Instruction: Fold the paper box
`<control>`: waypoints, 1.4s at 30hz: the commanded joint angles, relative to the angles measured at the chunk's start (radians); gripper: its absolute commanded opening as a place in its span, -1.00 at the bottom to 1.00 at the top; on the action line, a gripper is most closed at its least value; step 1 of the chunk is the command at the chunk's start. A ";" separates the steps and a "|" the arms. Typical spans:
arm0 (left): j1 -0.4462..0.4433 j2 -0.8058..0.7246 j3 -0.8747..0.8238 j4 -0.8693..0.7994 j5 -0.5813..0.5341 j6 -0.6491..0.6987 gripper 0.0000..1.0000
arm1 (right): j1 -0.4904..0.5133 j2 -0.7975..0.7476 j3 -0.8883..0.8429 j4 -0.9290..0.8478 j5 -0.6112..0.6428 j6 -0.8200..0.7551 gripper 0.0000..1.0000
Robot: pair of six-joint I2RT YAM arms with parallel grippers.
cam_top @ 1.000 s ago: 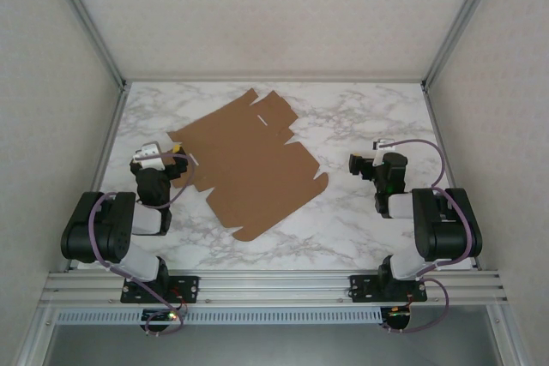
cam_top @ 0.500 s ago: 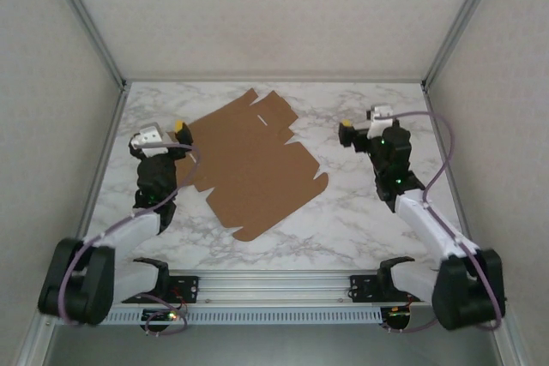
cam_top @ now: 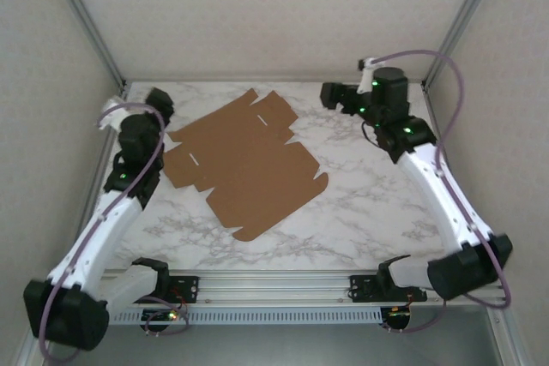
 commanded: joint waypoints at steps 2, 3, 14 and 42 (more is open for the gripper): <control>-0.104 0.096 0.002 -0.197 0.139 0.082 0.99 | 0.045 0.008 -0.141 0.007 -0.112 0.078 0.93; -0.158 0.092 -0.004 -0.180 0.113 0.134 0.99 | 0.051 0.010 -0.178 0.057 -0.128 0.083 0.92; -0.503 0.385 0.187 -0.348 -0.237 0.388 0.99 | 0.103 0.228 -0.145 0.007 -0.087 0.043 0.85; -0.312 0.617 -0.122 0.180 0.329 -0.024 -1.00 | 0.088 0.707 0.023 -0.123 -0.052 0.073 -1.00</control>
